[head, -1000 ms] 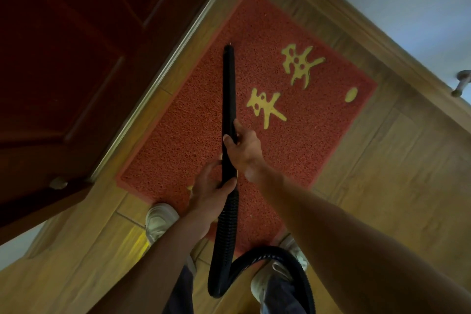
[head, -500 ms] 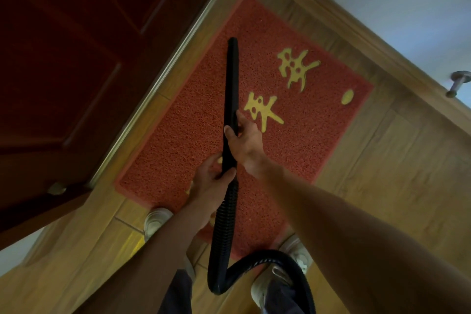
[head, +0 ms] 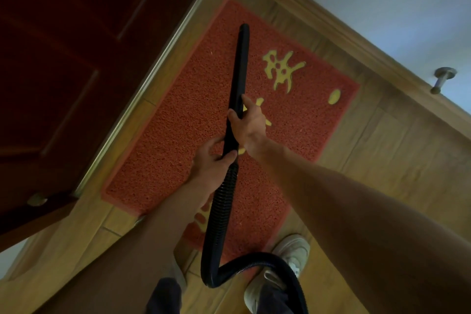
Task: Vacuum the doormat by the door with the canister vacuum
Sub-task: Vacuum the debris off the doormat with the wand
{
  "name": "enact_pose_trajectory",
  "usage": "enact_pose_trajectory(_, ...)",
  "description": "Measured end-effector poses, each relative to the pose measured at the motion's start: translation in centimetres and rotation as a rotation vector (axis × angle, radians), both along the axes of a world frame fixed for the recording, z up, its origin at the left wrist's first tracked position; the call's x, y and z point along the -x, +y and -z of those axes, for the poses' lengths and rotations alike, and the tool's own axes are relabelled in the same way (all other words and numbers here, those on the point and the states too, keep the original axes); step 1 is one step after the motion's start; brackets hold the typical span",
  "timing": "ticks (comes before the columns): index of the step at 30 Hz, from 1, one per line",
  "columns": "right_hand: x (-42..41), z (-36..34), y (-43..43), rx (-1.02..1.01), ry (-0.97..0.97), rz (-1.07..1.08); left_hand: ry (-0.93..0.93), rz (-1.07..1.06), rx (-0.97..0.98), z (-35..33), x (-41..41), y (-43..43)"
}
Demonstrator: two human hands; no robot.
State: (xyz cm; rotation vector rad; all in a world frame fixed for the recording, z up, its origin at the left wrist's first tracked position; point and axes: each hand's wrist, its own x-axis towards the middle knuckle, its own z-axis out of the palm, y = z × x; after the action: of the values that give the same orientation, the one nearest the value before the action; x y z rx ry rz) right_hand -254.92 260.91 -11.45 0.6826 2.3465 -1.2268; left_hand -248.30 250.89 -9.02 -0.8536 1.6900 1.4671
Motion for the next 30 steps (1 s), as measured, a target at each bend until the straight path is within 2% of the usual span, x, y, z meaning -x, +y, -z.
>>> enact_pose_trajectory(6, 0.7, 0.6, 1.1, 0.042, -0.066, -0.03, -0.002, 0.024, -0.012, 0.0, 0.7, 0.2)
enact_pose_trajectory(8, 0.4, 0.5, 1.3, 0.037, -0.026, -0.029, -0.002, 0.019, -0.019, 0.0, 0.7, 0.2)
enact_pose_trajectory(10, -0.2, 0.4, 1.6, 0.043, 0.023, -0.004, 0.008, 0.033, -0.012, -0.2, 0.5, 0.3)
enact_pose_trajectory(14, -1.4, 0.7, 2.8, 0.086, -0.071, 0.036, 0.004, 0.094, 0.008, -0.6, -0.6, 1.1)
enact_pose_trajectory(24, -5.5, 1.3, 6.2, 0.028, -0.057, 0.134, 0.009, 0.198, 0.005, -0.7, -3.0, 4.0)
enact_pose_trajectory(30, -7.8, 0.3, 8.8, 0.088, -0.094, 0.228, 0.019, 0.327, 0.041, -0.4, -4.2, 6.2)
